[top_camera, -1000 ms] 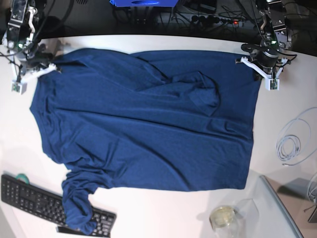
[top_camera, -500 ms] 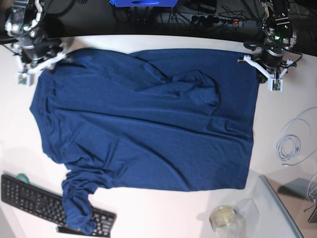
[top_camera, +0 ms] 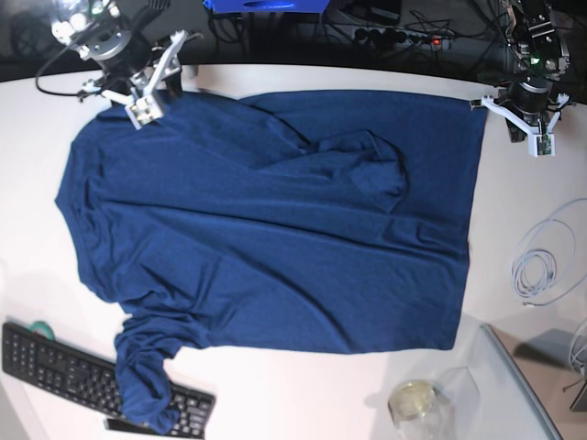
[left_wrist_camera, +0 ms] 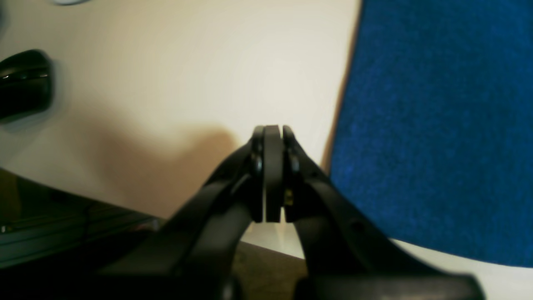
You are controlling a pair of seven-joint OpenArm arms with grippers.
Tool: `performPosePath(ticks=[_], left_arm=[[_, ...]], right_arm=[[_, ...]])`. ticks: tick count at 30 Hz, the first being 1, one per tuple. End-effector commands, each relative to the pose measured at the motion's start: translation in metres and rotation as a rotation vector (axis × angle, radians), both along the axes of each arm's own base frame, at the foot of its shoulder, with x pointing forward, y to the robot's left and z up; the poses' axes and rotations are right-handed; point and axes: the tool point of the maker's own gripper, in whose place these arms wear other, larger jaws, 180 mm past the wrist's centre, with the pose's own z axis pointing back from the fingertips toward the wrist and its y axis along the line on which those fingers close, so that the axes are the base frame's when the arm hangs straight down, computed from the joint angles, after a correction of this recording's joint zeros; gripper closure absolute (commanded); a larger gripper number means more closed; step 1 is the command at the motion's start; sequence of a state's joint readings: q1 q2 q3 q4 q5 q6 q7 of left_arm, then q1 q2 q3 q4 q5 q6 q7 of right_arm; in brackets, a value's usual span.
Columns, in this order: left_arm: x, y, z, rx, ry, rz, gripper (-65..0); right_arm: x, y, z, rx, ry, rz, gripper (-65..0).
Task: Layout the t-shirt on the table in an organized manner, then fold the t-shirt properly
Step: 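Release the shoulder and reposition the right gripper along the collar edge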
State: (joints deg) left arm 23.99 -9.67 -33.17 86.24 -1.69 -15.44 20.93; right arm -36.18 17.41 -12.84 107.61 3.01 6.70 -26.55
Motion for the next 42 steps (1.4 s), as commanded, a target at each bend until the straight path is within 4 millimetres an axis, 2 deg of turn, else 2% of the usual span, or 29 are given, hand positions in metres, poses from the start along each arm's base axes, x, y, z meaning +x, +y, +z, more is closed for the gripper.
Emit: performPosePath(ticks=[1,5,8,12,19,21,23,24,26,34,42], left_arm=[[0.005,0.003,0.009,0.016,-0.03,-0.012,0.0],[0.005,0.003,0.008,0.014,-0.03,-0.011,0.0],[0.005,0.003,0.008,0.014,-0.028,-0.011,0.0],[0.004,0.004,0.008,0.016,-0.026,-0.01,0.0],[-0.004,0.01,0.008,0.02,-0.021,0.008,0.0],[-0.004,0.01,0.008,0.022,-0.019,0.007,0.0],[-0.004,0.01,0.008,0.021,-0.02,0.008,0.0],[-0.004,0.01,0.008,0.02,-0.021,0.008,0.0],[-0.004,0.009,0.009,0.017,-0.023,0.009,0.0],[0.0,0.009,0.01,0.017,-0.032,0.009,0.0],[0.001,0.009,0.011,0.018,-0.035,0.008,0.0]], right_arm=[[0.002,0.01,0.006,0.01,-0.033,0.03,-21.5],[0.002,0.022,0.005,-0.049,-0.065,0.079,-21.5],[0.009,0.017,0.001,-0.081,-0.075,0.066,-21.5],[0.009,0.011,-0.013,-0.123,-0.054,0.082,-21.5],[0.011,0.003,-0.023,-0.145,-0.037,0.076,-21.0],[0.012,0.002,-0.025,-0.148,-0.036,0.076,-14.3],[0.012,0.002,-0.025,-0.147,-0.035,0.077,-2.0],[0.013,0.003,-0.024,-0.147,-0.037,0.077,0.0],[0.011,0.001,-0.024,-0.154,-0.026,0.076,-0.5],[0.028,0.001,0.008,-0.175,-0.058,0.064,0.0],[0.064,-0.002,0.024,-0.207,-0.108,0.05,0.0]])
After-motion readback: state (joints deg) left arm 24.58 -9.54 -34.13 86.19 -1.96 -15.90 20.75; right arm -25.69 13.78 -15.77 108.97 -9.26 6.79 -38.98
